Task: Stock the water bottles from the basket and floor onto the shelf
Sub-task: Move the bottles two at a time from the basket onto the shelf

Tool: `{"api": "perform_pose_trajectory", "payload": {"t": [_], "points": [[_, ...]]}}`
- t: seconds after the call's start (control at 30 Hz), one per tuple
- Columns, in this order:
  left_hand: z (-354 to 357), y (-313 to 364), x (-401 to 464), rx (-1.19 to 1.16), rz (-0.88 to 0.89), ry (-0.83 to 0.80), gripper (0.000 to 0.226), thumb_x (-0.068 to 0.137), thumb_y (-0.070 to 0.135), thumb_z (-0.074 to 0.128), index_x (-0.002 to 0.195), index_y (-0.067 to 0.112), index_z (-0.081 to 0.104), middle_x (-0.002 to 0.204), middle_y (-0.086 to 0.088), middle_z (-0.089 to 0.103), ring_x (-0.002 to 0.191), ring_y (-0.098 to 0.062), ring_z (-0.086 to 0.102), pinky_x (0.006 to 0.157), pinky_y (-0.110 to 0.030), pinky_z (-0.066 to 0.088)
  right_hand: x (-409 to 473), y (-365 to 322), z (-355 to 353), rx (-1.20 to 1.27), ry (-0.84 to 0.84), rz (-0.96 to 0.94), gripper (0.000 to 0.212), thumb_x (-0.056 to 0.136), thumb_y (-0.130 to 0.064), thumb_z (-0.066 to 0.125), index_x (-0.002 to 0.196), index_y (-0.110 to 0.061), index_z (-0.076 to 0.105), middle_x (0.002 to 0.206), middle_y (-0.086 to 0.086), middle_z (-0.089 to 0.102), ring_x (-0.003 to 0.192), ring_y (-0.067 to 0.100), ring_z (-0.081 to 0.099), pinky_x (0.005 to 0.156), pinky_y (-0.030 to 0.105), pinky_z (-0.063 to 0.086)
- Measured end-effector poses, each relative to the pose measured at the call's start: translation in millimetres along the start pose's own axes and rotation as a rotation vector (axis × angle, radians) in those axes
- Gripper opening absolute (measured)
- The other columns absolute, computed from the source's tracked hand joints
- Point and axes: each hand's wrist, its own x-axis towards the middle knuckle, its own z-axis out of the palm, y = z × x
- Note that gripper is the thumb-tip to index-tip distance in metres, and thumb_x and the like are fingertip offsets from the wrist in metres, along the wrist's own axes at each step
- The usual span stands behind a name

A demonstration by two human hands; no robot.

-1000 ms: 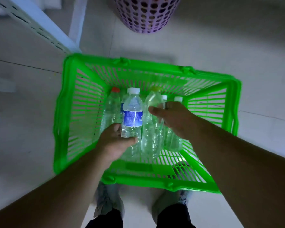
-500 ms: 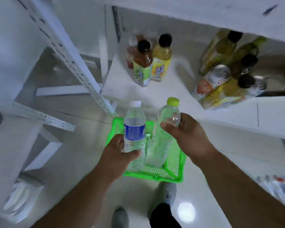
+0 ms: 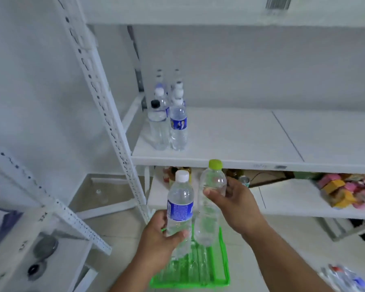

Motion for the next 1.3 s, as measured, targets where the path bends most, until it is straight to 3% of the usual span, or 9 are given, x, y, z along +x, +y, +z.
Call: {"api": "perform_pose_trajectory", "payload": {"t": [0.07, 0.3, 0.5, 0.57, 0.83, 0.97, 1.13, 1.23, 1.3], "points": [[-4, 19, -14, 0.000, 0.038, 0.005, 0.042, 0.073, 0.006, 0.084, 0.104, 0.023, 0.062, 0.096, 0.009, 0.076, 0.086, 0.005, 0.068, 0.065, -0.004, 0.046, -11, -22, -8, 0.001, 0.026, -0.046, 0.014, 0.086, -0.019, 0.077, 0.099, -0.021, 0.073, 0.092, -0.010, 0.078, 0.088, 0.004, 0.074, 0.080, 0.024, 0.056], [7, 70, -30, 0.005, 0.138, 0.037, 0.047, 0.073, 0.001, 0.082, 0.113, 0.018, 0.067, 0.098, 0.008, 0.077, 0.083, 0.006, 0.069, 0.066, -0.002, 0.044, -19, -60, -43, 0.013, 0.077, -0.115, 0.016, 0.083, -0.023, 0.080, 0.096, -0.018, 0.074, 0.089, -0.005, 0.079, 0.085, 0.010, 0.075, 0.082, 0.035, 0.059], [35, 99, -13, 0.008, 0.144, 0.071, 0.048, 0.070, 0.011, 0.086, 0.110, 0.028, 0.066, 0.100, 0.012, 0.076, 0.093, 0.001, 0.069, 0.083, -0.022, 0.050, -4, -69, -81, 0.050, 0.077, -0.140, 0.019, 0.083, -0.023, 0.081, 0.099, -0.019, 0.072, 0.089, -0.006, 0.078, 0.083, 0.006, 0.074, 0.074, 0.025, 0.055], [49, 110, -6, 0.017, 0.149, 0.104, 0.051, 0.070, 0.012, 0.087, 0.111, 0.030, 0.064, 0.101, 0.012, 0.075, 0.096, -0.004, 0.068, 0.087, -0.026, 0.051, 7, -68, -96, 0.031, 0.073, -0.138, 0.022, 0.082, -0.027, 0.080, 0.101, -0.021, 0.072, 0.091, -0.008, 0.078, 0.085, 0.006, 0.073, 0.077, 0.029, 0.057], [95, 142, 20, -0.010, 0.154, 0.172, 0.050, 0.072, 0.001, 0.083, 0.111, 0.023, 0.062, 0.100, 0.007, 0.073, 0.082, 0.009, 0.066, 0.066, -0.003, 0.045, 50, -64, -140, -0.004, 0.027, -0.144, 0.028, 0.079, -0.033, 0.082, 0.104, -0.025, 0.071, 0.094, -0.011, 0.077, 0.088, 0.005, 0.072, 0.089, 0.039, 0.058], [103, 151, 36, -0.052, 0.145, 0.177, 0.048, 0.072, -0.002, 0.082, 0.110, 0.023, 0.063, 0.097, 0.007, 0.077, 0.085, 0.001, 0.071, 0.067, -0.009, 0.049, 67, -66, -148, -0.001, 0.004, -0.161, 0.025, 0.081, -0.032, 0.081, 0.104, -0.027, 0.072, 0.095, -0.013, 0.077, 0.089, 0.005, 0.072, 0.090, 0.037, 0.058], [100, 157, 68, -0.044, 0.146, 0.169, 0.047, 0.072, 0.006, 0.084, 0.109, 0.026, 0.064, 0.100, 0.010, 0.076, 0.092, -0.006, 0.072, 0.081, -0.027, 0.054, 98, -64, -146, -0.010, 0.019, -0.122, 0.028, 0.079, -0.036, 0.081, 0.105, -0.027, 0.072, 0.095, -0.012, 0.077, 0.089, 0.005, 0.072, 0.089, 0.038, 0.058], [93, 161, 88, -0.023, 0.143, 0.166, 0.045, 0.072, 0.011, 0.084, 0.108, 0.028, 0.063, 0.099, 0.012, 0.076, 0.090, -0.002, 0.071, 0.079, -0.024, 0.054, 117, -62, -139, -0.031, 0.059, -0.102, 0.037, 0.077, -0.040, 0.082, 0.109, -0.027, 0.069, 0.099, -0.011, 0.076, 0.091, 0.006, 0.071, 0.088, 0.038, 0.058], [88, 163, 100, 0.002, 0.145, 0.157, 0.042, 0.073, 0.015, 0.083, 0.106, 0.029, 0.062, 0.098, 0.011, 0.075, 0.084, 0.003, 0.069, 0.071, -0.015, 0.050, 129, -63, -133, -0.058, 0.088, -0.098, 0.040, 0.077, -0.041, 0.082, 0.112, -0.026, 0.067, 0.100, -0.011, 0.075, 0.091, 0.006, 0.071, 0.086, 0.035, 0.058]]}}
